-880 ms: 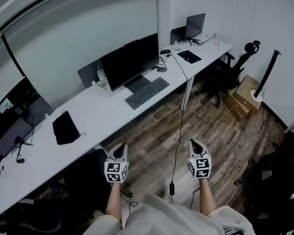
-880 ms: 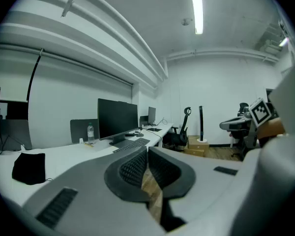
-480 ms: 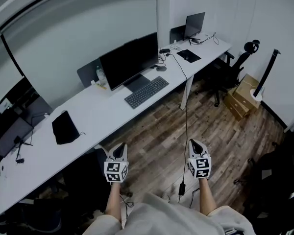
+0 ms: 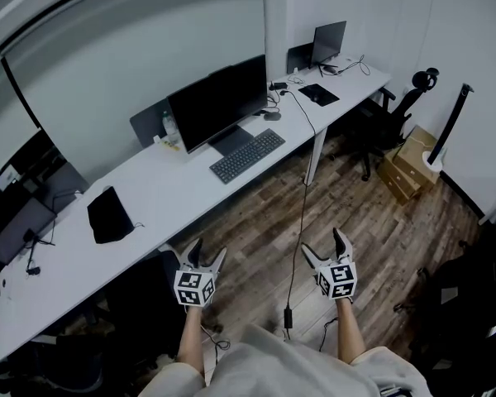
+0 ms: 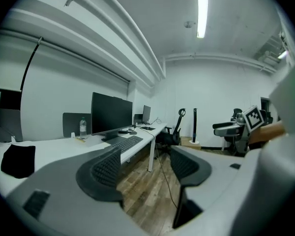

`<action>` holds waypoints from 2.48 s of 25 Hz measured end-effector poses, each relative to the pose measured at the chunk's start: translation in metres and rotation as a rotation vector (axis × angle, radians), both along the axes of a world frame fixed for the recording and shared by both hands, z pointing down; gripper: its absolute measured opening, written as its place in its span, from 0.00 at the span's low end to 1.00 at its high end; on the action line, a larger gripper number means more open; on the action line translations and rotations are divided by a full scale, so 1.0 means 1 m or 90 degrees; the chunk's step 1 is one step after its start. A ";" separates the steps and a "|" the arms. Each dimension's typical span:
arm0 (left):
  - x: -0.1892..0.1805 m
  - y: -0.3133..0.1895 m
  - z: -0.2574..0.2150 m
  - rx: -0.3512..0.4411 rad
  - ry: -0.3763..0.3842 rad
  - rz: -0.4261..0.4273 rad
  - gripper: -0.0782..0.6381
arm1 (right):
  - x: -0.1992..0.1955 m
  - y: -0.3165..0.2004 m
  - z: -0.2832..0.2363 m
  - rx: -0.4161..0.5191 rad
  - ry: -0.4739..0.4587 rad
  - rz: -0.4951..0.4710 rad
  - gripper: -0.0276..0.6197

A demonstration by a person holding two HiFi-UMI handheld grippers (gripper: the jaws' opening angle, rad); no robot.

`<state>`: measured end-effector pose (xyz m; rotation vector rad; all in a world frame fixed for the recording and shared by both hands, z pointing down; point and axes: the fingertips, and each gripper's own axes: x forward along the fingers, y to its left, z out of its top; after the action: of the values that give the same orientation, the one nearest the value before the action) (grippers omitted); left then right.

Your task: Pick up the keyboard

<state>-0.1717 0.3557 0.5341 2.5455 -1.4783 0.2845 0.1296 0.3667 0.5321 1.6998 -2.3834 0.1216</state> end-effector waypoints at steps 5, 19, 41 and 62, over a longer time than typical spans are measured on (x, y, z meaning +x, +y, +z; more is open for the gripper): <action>0.014 -0.001 -0.001 0.009 -0.002 0.000 0.52 | 0.005 -0.001 0.002 0.001 0.010 0.002 0.71; 0.048 -0.016 -0.003 0.018 -0.022 -0.020 0.52 | 0.043 -0.014 0.017 -0.008 0.009 -0.008 0.71; 0.064 -0.094 0.029 -0.005 -0.015 -0.027 0.52 | 0.050 -0.095 0.041 -0.026 0.024 -0.018 0.71; 0.064 -0.341 0.018 -0.007 -0.001 0.040 0.52 | 0.034 -0.321 0.017 -0.026 0.041 0.032 0.71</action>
<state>-0.1076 0.0146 0.5526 2.5875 -1.3951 0.3024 0.1633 0.0460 0.5488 1.7190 -2.2769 0.1207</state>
